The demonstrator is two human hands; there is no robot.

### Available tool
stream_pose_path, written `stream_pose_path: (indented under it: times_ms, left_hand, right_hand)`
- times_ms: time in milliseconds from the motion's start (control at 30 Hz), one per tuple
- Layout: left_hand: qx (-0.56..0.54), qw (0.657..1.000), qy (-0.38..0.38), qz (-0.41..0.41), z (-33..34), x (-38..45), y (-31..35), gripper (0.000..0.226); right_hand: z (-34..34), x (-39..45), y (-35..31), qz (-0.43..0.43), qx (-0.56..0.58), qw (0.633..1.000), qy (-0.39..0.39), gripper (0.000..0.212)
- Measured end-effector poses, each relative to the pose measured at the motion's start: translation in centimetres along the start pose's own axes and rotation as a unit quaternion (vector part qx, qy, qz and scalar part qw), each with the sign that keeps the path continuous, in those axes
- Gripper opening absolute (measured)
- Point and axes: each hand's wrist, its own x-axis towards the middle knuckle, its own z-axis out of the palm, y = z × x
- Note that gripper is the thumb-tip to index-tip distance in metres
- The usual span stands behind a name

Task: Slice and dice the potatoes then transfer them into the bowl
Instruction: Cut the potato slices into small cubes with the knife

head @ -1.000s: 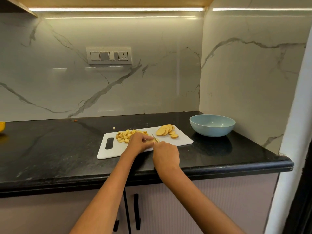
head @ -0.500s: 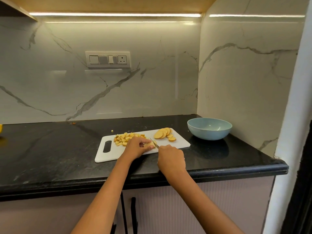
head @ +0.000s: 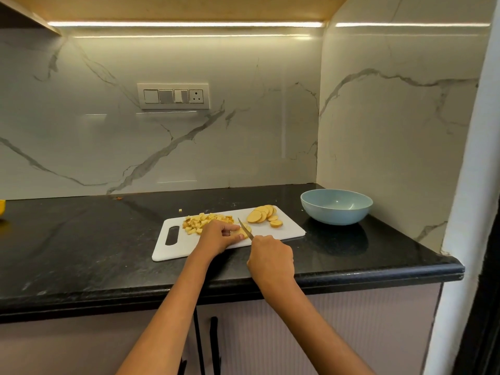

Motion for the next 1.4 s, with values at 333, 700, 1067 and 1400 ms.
stream_pose_path:
  times_ms: [333, 700, 1067, 1400]
  left_hand:
    - [0.026, 0.999, 0.011, 0.016, -0.1, 0.1, 0.4, 0.033]
    - [0.032, 0.999, 0.02, 0.018, 0.0, -0.1, 0.0, 0.036]
    - [0.007, 0.998, 0.054, 0.016, 0.0, -0.3, 0.0, 0.035]
    - [-0.008, 0.999, 0.043, 0.011, 0.0, -0.3, 0.0, 0.033]
  right_hand:
    - [-0.7, 0.5, -1.0, -0.027, -0.034, 0.999, -0.008, 0.028]
    - [-0.8, -0.7, -0.3, -0.025, -0.042, 0.999, -0.017, 0.028]
    - [-0.3, -0.6, 0.1, 0.005, 0.02, 1.0, -0.011, 0.025]
    - [-0.4, -0.5, -0.1, -0.013, 0.006, 1.0, -0.017, 0.027]
